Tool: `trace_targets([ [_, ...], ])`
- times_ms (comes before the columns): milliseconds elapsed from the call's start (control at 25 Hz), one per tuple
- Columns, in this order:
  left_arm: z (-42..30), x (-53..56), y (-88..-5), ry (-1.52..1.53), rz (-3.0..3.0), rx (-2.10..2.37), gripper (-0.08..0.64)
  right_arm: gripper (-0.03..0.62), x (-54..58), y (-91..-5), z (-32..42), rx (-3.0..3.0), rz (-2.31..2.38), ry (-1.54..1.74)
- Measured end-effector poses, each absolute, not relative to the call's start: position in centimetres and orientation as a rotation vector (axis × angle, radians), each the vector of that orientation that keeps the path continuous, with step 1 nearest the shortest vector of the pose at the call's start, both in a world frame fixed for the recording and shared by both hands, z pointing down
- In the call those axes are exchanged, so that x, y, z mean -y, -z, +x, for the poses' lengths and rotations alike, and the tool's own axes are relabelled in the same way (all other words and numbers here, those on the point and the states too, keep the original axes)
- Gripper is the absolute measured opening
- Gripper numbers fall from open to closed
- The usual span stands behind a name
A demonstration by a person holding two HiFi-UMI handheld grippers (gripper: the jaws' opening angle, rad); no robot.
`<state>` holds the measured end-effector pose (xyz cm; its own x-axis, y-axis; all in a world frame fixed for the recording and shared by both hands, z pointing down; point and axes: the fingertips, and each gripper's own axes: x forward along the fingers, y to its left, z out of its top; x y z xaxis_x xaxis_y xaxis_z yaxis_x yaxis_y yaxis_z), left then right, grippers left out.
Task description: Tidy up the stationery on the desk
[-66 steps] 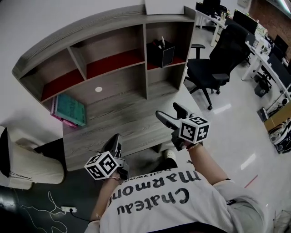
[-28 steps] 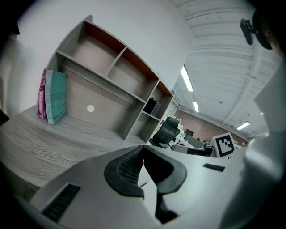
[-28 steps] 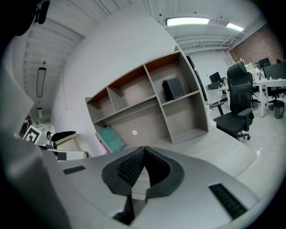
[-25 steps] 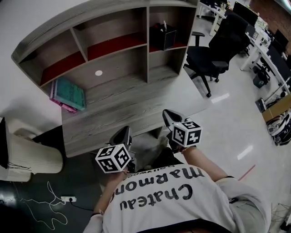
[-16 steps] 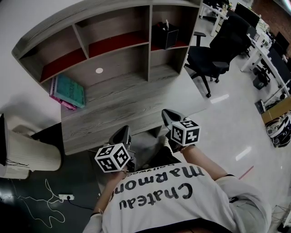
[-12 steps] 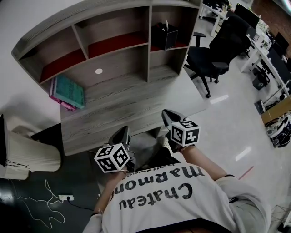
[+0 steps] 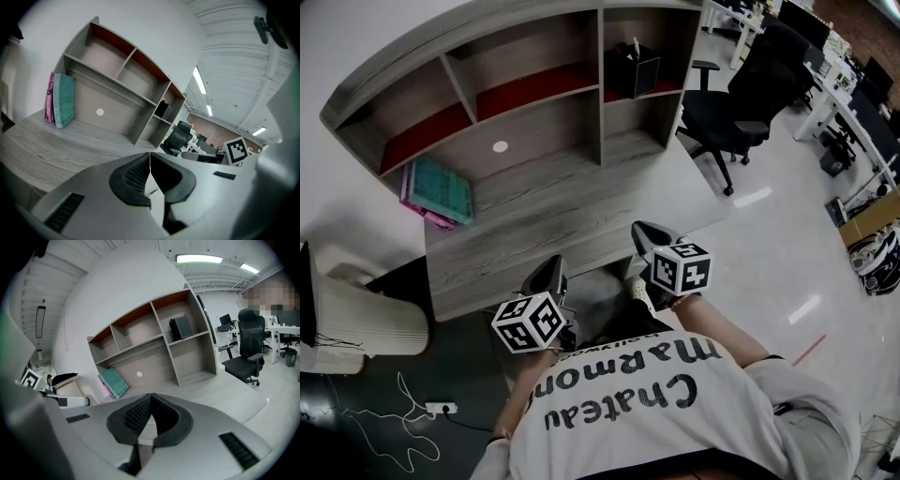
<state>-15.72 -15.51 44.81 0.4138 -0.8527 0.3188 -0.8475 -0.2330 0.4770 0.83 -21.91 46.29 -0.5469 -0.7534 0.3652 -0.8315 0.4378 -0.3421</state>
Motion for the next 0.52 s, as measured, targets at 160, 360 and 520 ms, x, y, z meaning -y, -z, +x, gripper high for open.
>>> trace_targets([
  [160, -15.83, 15.17, -44.94, 0.016, 2.079, 1.441, 0.017, 0.017, 21.67, -46.52, 0.71, 2.53, 1.399, -0.757],
  [360, -15.79, 14.89, -45.04, 0.021, 2.075, 1.44, 0.017, 0.017, 21.36, -46.6, 0.76, 2.529, 1.392, -0.758],
  [520, -15.4, 14.68, -45.11, 0.027, 2.071, 1.434, 0.017, 0.017, 21.04, -46.84, 1.19, 2.524, 1.392, -0.774],
])
